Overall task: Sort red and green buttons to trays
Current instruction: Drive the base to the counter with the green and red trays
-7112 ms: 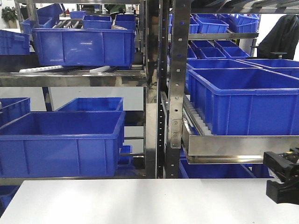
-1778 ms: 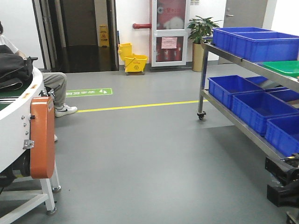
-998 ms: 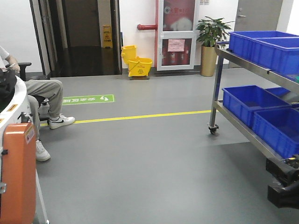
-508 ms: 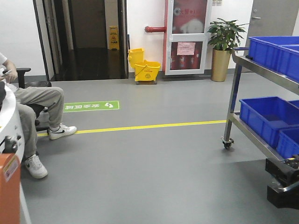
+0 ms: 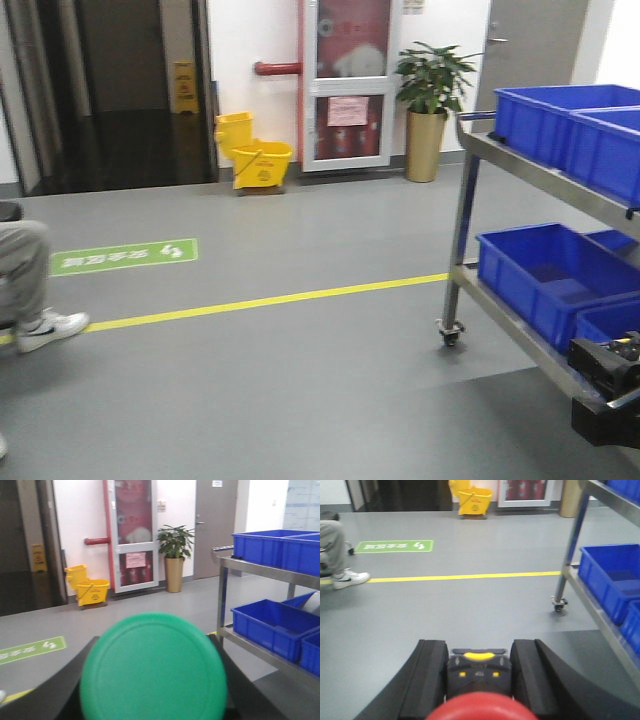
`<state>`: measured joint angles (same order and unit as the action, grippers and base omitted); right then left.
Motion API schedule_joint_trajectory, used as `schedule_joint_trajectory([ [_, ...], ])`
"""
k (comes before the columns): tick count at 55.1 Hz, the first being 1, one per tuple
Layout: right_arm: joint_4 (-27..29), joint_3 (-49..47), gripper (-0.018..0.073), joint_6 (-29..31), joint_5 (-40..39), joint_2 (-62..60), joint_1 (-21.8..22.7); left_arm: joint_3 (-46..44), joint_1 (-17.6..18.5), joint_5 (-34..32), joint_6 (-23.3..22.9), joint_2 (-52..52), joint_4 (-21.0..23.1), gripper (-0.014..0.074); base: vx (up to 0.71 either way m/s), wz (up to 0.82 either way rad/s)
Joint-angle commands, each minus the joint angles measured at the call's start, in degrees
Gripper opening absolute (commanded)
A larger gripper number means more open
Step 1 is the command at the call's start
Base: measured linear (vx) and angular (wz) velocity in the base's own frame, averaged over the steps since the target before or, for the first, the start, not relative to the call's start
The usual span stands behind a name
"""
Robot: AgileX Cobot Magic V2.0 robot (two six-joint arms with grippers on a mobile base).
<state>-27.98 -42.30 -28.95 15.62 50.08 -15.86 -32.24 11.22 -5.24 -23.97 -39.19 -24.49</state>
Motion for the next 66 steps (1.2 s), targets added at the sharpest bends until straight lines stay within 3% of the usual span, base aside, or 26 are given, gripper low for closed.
schedule_joint_trajectory([
  [1, -1.2, -1.8, -0.0009, 0.3, -4.4, -0.5, 0.0, -2.0, 0.4, -4.6, -0.6, 0.1, 0.5, 0.0003, 0.5, -0.38],
  [66, -1.2, -1.8, -0.0009, 0.3, -4.4, -0.5, 0.0, -2.0, 0.4, -4.6, -0.6, 0.1, 0.5, 0.0003, 0.44, -0.53],
])
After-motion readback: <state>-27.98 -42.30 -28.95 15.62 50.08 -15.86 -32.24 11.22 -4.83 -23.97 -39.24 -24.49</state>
